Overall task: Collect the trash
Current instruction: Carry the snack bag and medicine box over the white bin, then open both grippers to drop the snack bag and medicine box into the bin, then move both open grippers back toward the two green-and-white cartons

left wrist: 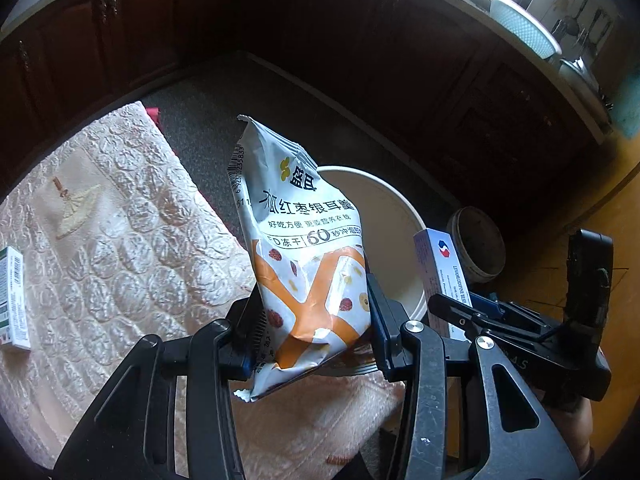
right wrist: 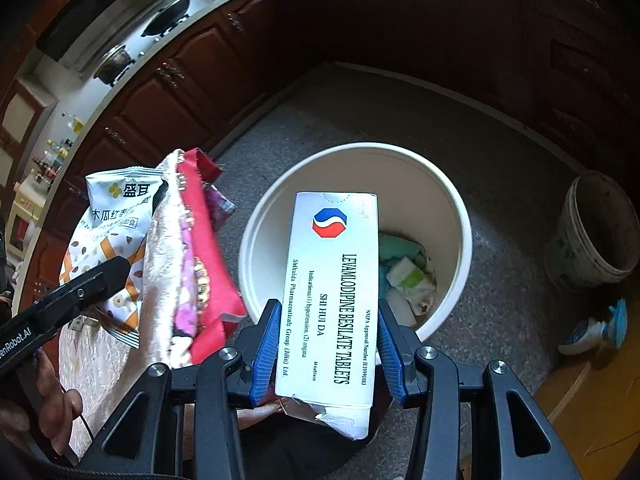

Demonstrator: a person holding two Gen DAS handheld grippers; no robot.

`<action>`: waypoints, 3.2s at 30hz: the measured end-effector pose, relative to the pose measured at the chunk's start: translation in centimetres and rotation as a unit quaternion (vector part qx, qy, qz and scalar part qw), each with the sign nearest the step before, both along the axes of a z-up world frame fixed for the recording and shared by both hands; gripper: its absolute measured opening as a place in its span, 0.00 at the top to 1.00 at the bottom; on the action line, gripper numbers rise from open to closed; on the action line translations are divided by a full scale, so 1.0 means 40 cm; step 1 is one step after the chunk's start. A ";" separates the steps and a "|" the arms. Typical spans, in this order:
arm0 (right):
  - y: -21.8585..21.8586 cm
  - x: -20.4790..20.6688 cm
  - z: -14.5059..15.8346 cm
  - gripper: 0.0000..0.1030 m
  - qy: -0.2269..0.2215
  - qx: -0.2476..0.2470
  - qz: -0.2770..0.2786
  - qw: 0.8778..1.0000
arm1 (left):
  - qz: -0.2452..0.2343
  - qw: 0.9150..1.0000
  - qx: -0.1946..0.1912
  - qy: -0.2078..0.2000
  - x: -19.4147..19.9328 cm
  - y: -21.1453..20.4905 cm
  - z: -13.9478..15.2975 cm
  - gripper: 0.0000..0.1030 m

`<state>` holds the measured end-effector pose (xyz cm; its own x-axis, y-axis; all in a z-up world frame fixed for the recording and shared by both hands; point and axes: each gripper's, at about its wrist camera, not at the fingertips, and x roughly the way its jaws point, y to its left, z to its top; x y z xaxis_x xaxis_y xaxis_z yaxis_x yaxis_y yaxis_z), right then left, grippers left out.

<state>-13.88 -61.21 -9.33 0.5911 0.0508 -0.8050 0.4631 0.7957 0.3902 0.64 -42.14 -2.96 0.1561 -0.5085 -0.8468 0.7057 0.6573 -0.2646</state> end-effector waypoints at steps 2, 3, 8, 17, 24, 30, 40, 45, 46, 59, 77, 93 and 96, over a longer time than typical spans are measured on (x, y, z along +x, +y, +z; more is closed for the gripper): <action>-0.012 -0.001 -0.014 0.57 0.005 0.004 -0.003 1.000 | -0.001 1.000 0.003 0.001 0.002 -0.012 -0.010 0.59; -0.017 -0.001 -0.022 0.57 0.008 0.007 -0.004 1.000 | -0.001 1.000 0.004 0.002 0.002 -0.017 -0.014 0.59; -0.022 0.017 -0.051 0.57 0.021 0.016 -0.009 1.000 | -0.003 1.000 0.011 0.002 0.004 -0.033 -0.036 0.59; -0.031 0.039 -0.089 0.57 0.036 0.026 -0.019 0.999 | 0.003 1.000 0.016 -0.006 -0.015 -0.059 -0.050 0.59; -0.059 0.041 -0.082 0.49 0.032 0.030 -0.052 0.998 | 0.000 1.000 0.018 0.007 -0.013 -0.070 -0.066 0.56; -0.056 0.019 -0.075 0.47 0.035 0.029 -0.052 0.998 | -0.001 1.000 0.018 0.005 -0.014 -0.073 -0.074 0.41; -0.046 -0.004 -0.058 0.42 0.028 0.034 -0.055 0.998 | 0.001 1.000 -0.003 0.011 -0.019 -0.041 -0.059 0.35; -0.034 -0.006 -0.034 0.42 0.018 0.027 -0.053 0.998 | 0.006 1.000 -0.002 -0.002 -0.022 -0.004 -0.046 0.35; -0.033 -0.005 -0.030 0.41 0.017 0.026 -0.052 0.998 | 0.008 1.000 -0.002 -0.005 -0.021 0.003 -0.043 0.35; 0.052 0.023 0.029 0.40 0.000 -0.010 -0.017 1.000 | 0.067 0.996 0.010 -0.056 0.001 0.152 0.030 0.35; 0.312 0.153 0.104 0.36 -0.025 -0.060 0.079 0.995 | 0.170 0.982 0.009 -0.082 0.055 0.430 0.060 0.35; 0.524 0.272 0.119 0.31 -0.025 -0.087 0.161 0.983 | 0.253 0.964 0.020 -0.074 0.111 0.690 0.042 0.35; 0.552 0.288 0.120 0.31 -0.024 -0.091 0.172 0.981 | 0.269 0.960 0.027 -0.072 0.122 0.740 0.030 0.35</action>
<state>-2.37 -39.11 -4.54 0.6018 0.1112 -0.7908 0.1397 0.9603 0.2413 5.53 -12.54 -1.77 0.5008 -0.2779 -0.8197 0.2872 0.9468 -0.1455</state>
